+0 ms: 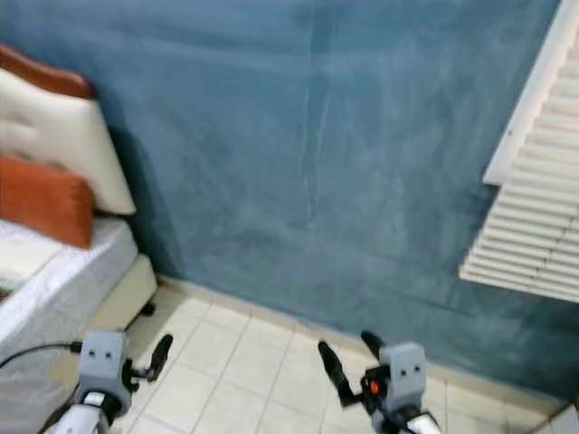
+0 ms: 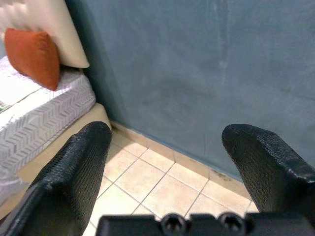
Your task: Clean up the room
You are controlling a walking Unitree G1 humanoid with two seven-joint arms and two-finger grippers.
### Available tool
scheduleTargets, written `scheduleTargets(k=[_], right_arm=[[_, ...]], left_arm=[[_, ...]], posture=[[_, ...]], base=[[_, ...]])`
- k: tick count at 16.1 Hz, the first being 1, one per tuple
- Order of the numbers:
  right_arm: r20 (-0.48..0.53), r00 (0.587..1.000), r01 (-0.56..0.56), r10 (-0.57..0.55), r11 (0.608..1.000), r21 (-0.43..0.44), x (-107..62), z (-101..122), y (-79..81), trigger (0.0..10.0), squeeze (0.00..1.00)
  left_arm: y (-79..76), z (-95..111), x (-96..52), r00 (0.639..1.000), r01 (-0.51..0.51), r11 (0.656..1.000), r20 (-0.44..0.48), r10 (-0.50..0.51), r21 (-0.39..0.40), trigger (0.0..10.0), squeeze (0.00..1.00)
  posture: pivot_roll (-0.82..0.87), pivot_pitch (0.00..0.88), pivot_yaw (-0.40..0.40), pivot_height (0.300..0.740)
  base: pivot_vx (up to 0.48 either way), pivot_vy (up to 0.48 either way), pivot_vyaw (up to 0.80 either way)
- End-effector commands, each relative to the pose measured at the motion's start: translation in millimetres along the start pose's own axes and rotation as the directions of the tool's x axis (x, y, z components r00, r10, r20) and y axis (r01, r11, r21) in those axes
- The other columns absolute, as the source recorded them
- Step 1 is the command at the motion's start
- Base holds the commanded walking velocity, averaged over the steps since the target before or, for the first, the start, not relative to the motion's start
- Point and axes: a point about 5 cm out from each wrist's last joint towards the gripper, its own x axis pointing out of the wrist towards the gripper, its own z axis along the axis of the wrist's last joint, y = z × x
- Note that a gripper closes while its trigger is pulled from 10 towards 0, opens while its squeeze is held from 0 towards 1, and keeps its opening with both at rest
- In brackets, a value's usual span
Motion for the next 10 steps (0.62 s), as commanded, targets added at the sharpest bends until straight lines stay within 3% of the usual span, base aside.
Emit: scheduleTargets(k=[1,10], right_arm=[[-0.015,0.999,0.032,-0.032,0.999,0.0,-1.6,0,-3.9,10.0,0.0],[-0.024,0.992,0.126,-0.127,0.992,-0.012,2.3,-1,-17.4,10.0,0.0]], left_arm=[[0.5,5,1.3,1.0,0.009,1.0,0.005,-0.009,0.01,10.0,0.0],[-3.6,2,13.5,0.999,0.04,0.999,-0.023,-0.039,0.033,10.0,0.0]], posture=[[-0.05,0.0,-0.033,0.74],[-0.06,0.0,-0.013,0.74]], base=[[0.0,0.0,0.0],[0.0,0.0,0.0]])
